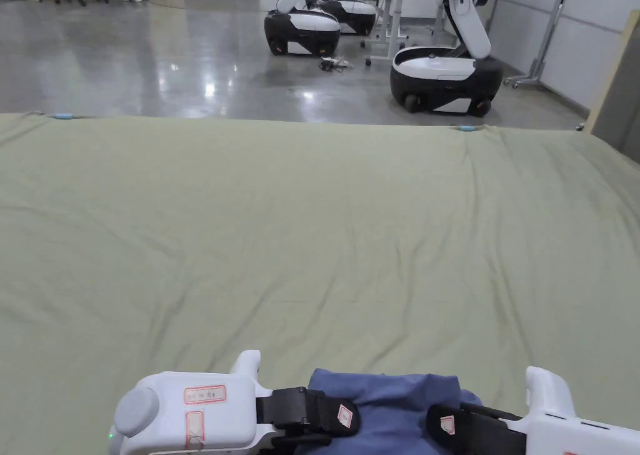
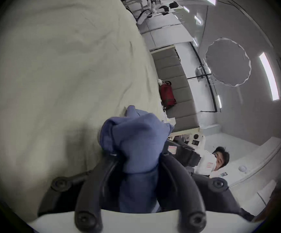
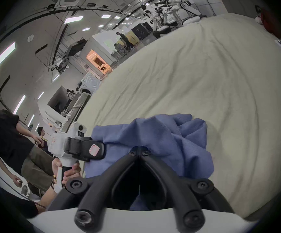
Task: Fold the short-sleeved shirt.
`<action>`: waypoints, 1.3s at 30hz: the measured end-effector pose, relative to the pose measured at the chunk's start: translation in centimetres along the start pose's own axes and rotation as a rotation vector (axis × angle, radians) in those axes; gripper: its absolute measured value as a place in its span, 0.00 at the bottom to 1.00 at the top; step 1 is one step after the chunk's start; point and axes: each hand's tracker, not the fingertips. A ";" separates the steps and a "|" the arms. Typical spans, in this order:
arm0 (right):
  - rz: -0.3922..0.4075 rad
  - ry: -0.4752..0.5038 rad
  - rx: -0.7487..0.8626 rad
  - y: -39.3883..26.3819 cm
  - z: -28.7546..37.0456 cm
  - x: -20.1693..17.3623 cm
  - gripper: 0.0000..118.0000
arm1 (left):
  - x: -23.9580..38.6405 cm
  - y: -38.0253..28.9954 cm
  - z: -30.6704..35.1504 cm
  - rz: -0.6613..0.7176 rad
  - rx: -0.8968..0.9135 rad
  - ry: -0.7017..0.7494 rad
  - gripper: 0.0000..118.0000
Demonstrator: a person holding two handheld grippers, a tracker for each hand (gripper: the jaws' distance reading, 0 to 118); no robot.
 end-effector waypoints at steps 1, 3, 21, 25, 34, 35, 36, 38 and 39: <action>0.002 0.013 0.024 0.1 1.0 -0.5 0.02 | 0.0 0.3 0.8 0.001 -0.001 -0.002 0.24; 0.005 0.022 0.052 0.3 2.7 -1.3 0.02 | 0.1 0.9 3.1 -0.021 -0.001 -0.001 0.24; 0.027 -0.074 0.081 -0.9 4.9 -4.8 0.02 | -7.3 7.1 37.3 -0.009 0.085 0.321 0.24; 0.021 -0.106 0.059 -1.1 4.1 -4.7 0.02 | -9.2 7.8 42.6 0.035 0.136 0.370 0.24; 0.045 -0.115 0.041 -1.1 3.9 -5.9 0.02 | -7.6 7.3 41.3 0.035 0.165 0.470 0.56; 0.052 -0.115 0.044 -1.1 4.0 -6.1 0.02 | -7.0 7.1 41.3 0.035 0.163 0.500 0.85; 0.062 -0.111 0.047 -1.0 4.2 -6.3 0.02 | -6.6 6.6 42.8 0.021 0.131 0.524 1.00; 0.074 -0.102 0.052 -0.9 4.6 -6.7 0.02 | -4.4 6.0 44.0 -0.001 0.246 0.520 0.99; 0.077 -0.096 0.055 -0.9 4.8 -6.8 0.02 | -2.6 5.2 44.7 -0.033 0.303 0.564 0.99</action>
